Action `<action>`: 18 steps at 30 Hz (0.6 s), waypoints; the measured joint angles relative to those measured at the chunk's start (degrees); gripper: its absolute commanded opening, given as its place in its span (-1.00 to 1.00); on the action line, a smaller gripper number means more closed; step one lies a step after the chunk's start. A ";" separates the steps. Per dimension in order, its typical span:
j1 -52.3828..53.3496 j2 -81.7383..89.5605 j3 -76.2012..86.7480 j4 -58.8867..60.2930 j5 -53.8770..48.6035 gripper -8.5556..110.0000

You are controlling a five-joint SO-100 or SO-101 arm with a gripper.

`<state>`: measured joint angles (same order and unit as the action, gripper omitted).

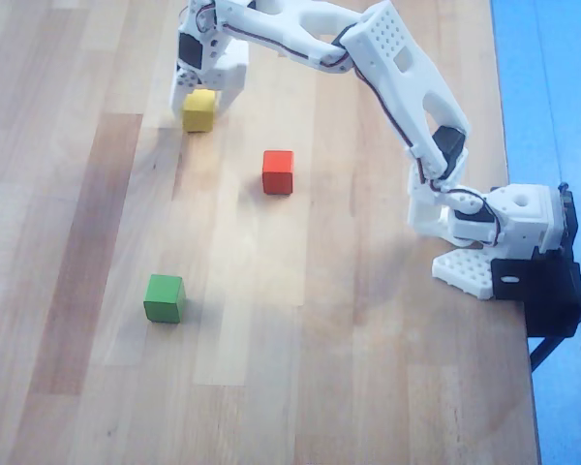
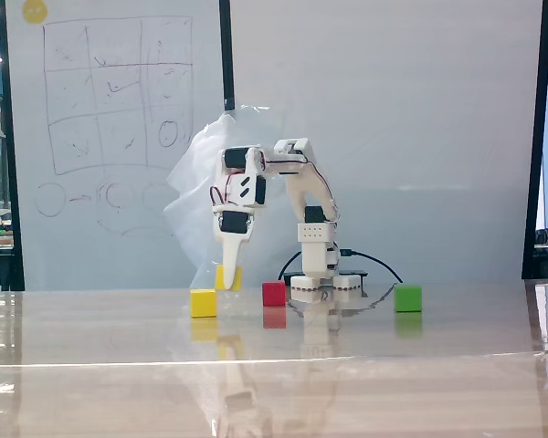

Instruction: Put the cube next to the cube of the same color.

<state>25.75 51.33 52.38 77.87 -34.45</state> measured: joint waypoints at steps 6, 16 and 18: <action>-0.18 -1.85 -0.18 -1.85 3.87 -0.86; -0.09 -6.24 -0.26 -1.85 7.47 -0.78; -0.09 -6.24 -0.35 -1.76 7.91 -0.67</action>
<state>25.66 45.09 52.03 76.11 -26.54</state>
